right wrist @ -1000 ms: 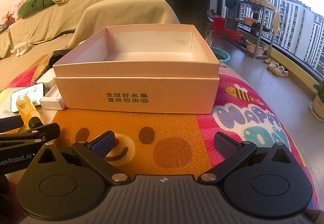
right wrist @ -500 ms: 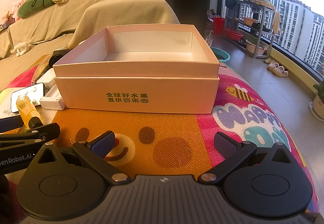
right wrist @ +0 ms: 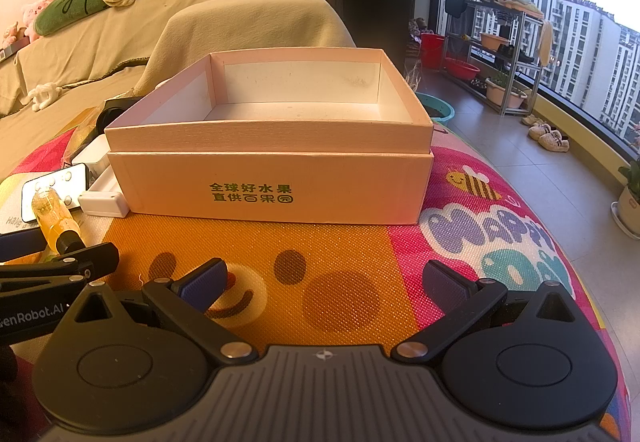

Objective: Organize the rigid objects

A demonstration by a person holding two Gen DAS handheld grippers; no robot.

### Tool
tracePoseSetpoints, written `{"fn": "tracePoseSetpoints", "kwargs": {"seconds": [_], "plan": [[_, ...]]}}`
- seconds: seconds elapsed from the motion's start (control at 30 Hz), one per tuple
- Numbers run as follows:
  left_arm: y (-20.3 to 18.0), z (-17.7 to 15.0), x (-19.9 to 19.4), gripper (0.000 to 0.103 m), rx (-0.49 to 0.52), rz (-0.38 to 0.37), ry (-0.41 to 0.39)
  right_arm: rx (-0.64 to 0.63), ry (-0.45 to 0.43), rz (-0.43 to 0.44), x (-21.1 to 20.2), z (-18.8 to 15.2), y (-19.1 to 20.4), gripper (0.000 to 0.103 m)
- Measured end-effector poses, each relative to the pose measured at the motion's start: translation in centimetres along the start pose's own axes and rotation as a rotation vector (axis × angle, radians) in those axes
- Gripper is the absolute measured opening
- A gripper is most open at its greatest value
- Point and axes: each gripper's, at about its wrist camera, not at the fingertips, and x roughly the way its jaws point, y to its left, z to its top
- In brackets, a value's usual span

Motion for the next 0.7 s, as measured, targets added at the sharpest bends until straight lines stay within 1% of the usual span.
{"fn": "tracePoseSetpoints", "kwargs": {"seconds": [0.7], "plan": [[-0.40,-0.05,-0.11,0.086,0.004,0.003,0.001,0.000,0.000,0.000,-0.01,0.00,0.01,0.103]]}}
